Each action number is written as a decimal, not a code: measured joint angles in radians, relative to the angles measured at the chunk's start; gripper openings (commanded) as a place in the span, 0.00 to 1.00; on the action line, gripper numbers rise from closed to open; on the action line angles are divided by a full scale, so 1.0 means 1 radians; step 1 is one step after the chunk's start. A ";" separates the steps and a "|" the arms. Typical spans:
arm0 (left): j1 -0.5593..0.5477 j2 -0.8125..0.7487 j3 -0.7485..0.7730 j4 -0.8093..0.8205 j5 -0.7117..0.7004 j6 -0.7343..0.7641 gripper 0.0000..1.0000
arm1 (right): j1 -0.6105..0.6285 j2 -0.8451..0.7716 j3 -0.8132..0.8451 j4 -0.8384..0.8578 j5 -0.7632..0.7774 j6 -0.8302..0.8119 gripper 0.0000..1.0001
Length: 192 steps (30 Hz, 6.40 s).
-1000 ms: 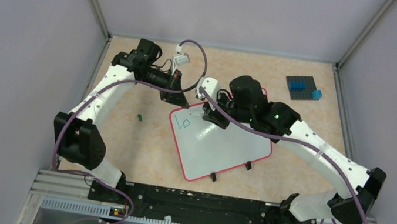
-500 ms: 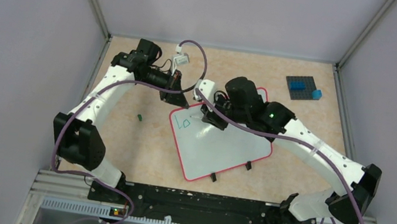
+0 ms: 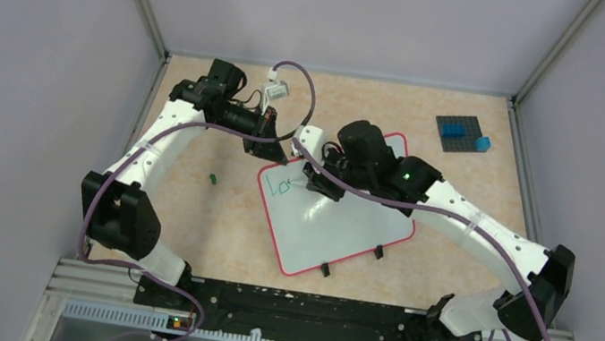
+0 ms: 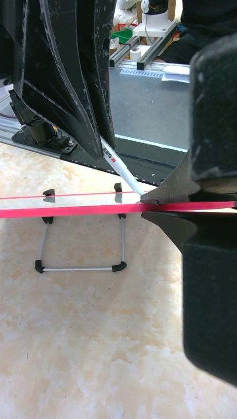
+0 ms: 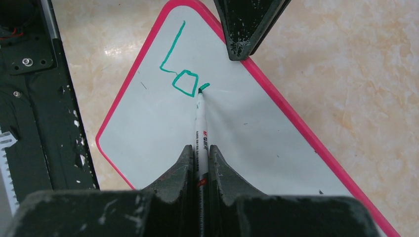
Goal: Write a sentence on the whiteboard
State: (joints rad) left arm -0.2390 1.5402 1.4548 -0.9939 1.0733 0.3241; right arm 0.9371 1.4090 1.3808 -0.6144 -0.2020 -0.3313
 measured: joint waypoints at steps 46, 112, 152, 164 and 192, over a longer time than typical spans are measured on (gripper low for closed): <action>-0.001 0.000 0.000 0.013 0.001 -0.004 0.00 | -0.069 -0.090 -0.034 -0.029 -0.034 -0.001 0.00; -0.001 0.000 -0.002 0.023 -0.018 -0.003 0.00 | -0.086 -0.039 -0.024 -0.019 -0.027 -0.005 0.00; -0.001 0.000 -0.002 0.021 -0.011 -0.005 0.00 | -0.090 -0.095 -0.108 -0.047 -0.043 -0.008 0.00; -0.001 0.000 -0.003 0.021 -0.008 -0.005 0.00 | -0.120 -0.173 -0.101 -0.067 -0.126 0.009 0.00; -0.001 0.000 -0.003 0.020 -0.007 -0.005 0.00 | -0.288 -0.179 -0.104 -0.048 -0.237 0.046 0.00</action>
State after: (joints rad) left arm -0.2401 1.5402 1.4521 -0.9741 1.0660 0.3195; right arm 0.6487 1.2297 1.2770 -0.6624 -0.4393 -0.2852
